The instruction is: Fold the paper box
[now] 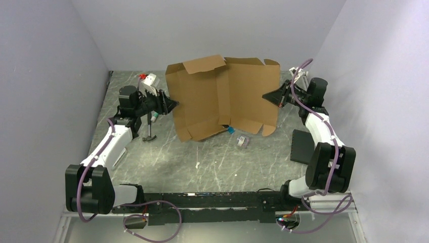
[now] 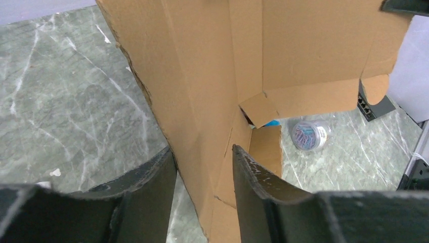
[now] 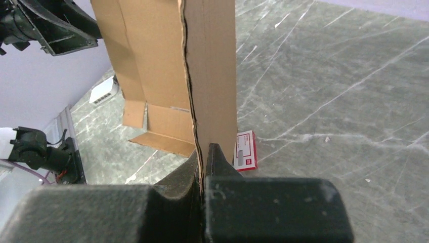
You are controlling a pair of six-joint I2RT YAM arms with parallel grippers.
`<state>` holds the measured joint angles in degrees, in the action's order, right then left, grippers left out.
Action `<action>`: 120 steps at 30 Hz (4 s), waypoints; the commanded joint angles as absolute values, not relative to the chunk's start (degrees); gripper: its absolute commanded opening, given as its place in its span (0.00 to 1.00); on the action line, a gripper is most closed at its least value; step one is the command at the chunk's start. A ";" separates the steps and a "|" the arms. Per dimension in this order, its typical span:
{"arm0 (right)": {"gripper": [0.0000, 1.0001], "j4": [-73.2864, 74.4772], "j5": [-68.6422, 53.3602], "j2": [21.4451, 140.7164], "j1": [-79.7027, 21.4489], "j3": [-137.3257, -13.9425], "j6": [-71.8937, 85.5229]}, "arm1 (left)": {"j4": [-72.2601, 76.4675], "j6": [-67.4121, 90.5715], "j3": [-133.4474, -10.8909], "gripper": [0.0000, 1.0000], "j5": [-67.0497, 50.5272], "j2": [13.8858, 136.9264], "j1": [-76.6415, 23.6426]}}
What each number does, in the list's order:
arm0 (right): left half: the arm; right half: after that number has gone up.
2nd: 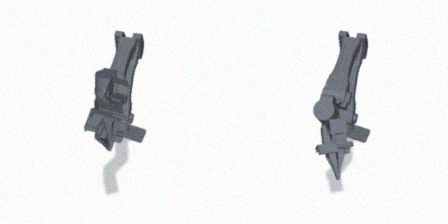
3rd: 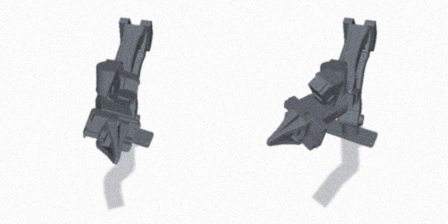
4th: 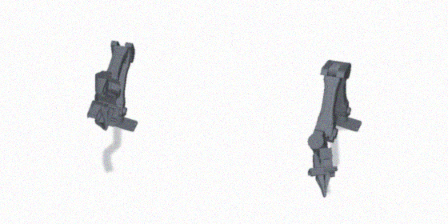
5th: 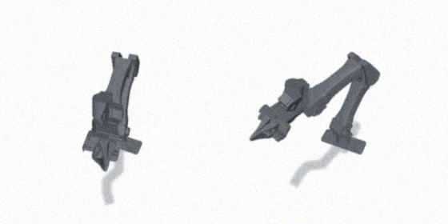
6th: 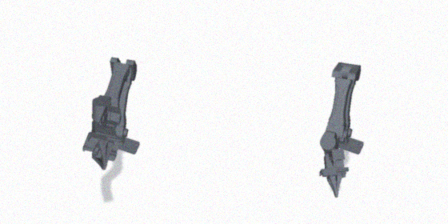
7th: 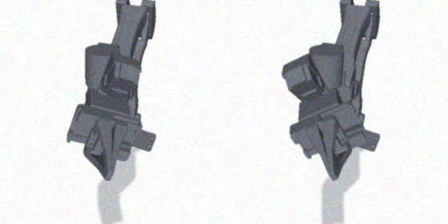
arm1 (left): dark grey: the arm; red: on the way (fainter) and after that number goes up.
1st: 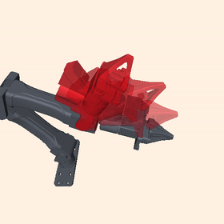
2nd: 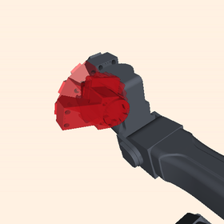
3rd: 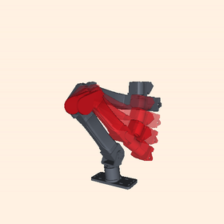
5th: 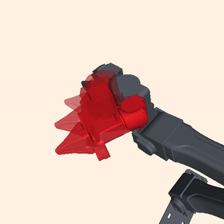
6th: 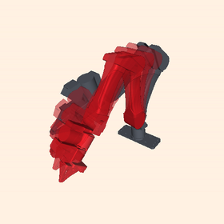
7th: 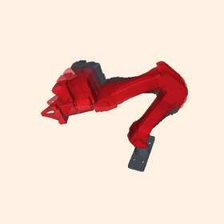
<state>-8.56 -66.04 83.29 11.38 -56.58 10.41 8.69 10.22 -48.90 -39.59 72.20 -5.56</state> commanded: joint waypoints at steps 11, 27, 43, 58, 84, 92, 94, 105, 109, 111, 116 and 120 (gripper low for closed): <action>0.00 -10.35 -66.04 73.62 12.48 -59.81 9.58 | 16.00 6.07 -43.75 0.92 -31.25 53.71 -4.04; 0.00 -2.71 -65.55 72.65 12.14 -61.90 -12.28 | 13.79 1.65 -44.27 0.91 -30.75 55.14 -4.04; 0.00 10.51 -66.44 68.41 11.21 -66.44 -23.30 | 11.46 -3.83 -46.46 0.90 -33.73 55.77 -4.04; 0.00 4.33 -68.83 69.03 8.36 -65.94 -13.02 | 13.10 -39.80 -53.60 0.96 -23.95 62.60 -17.47; 0.00 4.78 -70.10 71.02 6.60 -66.27 -12.35 | 34.06 -54.23 -70.39 0.80 -0.19 95.24 -24.70; 0.00 5.76 -69.12 71.19 6.59 -66.86 -12.48 | 32.38 -53.09 -69.53 0.30 -0.11 92.59 -24.70; 0.00 5.95 -68.93 71.22 6.59 -67.03 -12.32 | 30.82 -52.90 -68.73 0.18 -0.13 90.07 -24.74; 0.00 9.99 -70.63 70.59 6.60 -71.05 -10.37 | 10.00 -47.02 -68.51 0.00 -5.03 74.07 -24.76; 0.00 10.20 -73.98 70.45 6.59 -72.65 -5.69 | -0.18 -43.15 -71.20 0.00 -6.98 69.12 -24.70; 0.00 11.73 -75.37 70.21 6.60 -74.27 -4.46 | -7.52 -40.26 -74.46 0.00 -9.31 66.84 -24.72; 0.00 14.95 -78.32 67.27 6.64 -77.17 -1.85 | -22.24 -32.69 -81.48 0.00 -11.64 62.41 -24.70; 0.00 15.90 -80.66 65.84 6.68 -77.32 1.09 | -31.69 -26.34 -86.53 0.00 -12.41 59.17 -24.70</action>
